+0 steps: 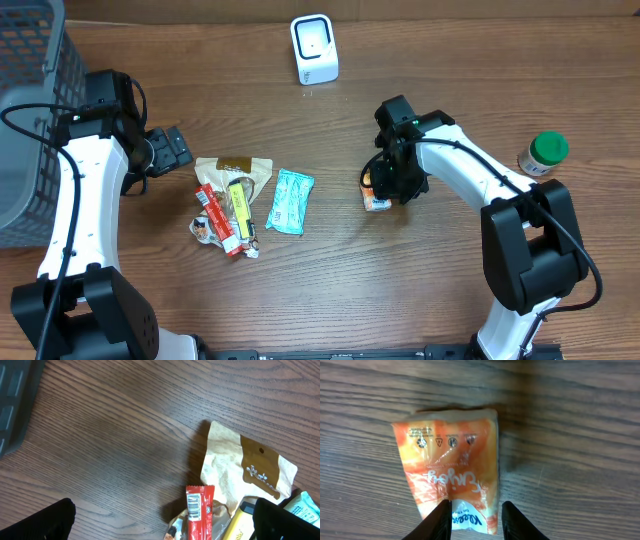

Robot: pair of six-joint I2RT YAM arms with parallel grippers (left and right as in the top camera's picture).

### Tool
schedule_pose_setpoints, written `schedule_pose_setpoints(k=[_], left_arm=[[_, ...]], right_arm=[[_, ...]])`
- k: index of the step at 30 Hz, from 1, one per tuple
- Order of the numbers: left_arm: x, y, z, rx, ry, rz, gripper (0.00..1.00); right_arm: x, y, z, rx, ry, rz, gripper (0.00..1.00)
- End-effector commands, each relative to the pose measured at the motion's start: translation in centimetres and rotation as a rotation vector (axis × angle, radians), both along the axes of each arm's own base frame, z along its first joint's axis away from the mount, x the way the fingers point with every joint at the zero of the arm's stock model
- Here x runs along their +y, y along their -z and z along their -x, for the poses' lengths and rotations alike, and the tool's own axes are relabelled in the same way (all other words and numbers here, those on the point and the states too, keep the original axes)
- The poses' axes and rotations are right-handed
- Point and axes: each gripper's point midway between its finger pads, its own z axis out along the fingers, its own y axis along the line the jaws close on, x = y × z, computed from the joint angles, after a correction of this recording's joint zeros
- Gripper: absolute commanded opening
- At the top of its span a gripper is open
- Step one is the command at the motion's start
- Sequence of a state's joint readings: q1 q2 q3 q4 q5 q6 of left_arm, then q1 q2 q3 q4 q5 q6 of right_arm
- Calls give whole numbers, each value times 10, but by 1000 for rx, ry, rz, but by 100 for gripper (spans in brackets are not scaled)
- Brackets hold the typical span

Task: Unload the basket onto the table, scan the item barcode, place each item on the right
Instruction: 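Grasp the orange wipes packet with the right gripper, then lift the orange packet and rotate it with the right gripper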

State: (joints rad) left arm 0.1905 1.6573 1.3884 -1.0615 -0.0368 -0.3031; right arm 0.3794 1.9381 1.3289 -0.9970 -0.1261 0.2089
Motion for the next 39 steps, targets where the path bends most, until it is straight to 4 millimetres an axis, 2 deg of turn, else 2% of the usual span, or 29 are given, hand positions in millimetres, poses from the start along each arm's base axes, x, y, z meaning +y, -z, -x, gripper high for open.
schedule_pose_setpoints(k=[1, 5, 13, 22, 25, 27, 30, 34, 37, 39], left_arm=[[0, -7, -5, -21, 21, -5, 100], [0, -7, -5, -21, 21, -5, 100], [0, -7, -5, -21, 21, -5, 100], [0, -7, -5, -21, 21, -5, 100], [0, -7, -5, -21, 21, -5, 100], [0, -7, -5, -21, 21, -5, 100], [0, -7, -5, -21, 20, -5, 100], [0, -7, -5, -21, 21, -5, 100], [0, -7, -5, -21, 21, -5, 100], [0, -7, -5, -21, 21, -5, 100]], right_arm=[[2, -8, -5, -38, 1, -22, 34], [4, -4, -9, -61, 1, -31, 34], [-2, 13, 5, -24, 1, -16, 31], [-1, 25, 5, -50, 1, -27, 18], [-1, 25, 5, -48, 1, -31, 4], [4, 22, 5, -43, -1, -57, 4], [25, 3, 1, -47, -3, -194, 4], [52, -44, -9, -107, -77, -398, 4], [79, -90, 2, -127, -188, -623, 4], [90, -112, 14, -113, -226, -735, 4]])
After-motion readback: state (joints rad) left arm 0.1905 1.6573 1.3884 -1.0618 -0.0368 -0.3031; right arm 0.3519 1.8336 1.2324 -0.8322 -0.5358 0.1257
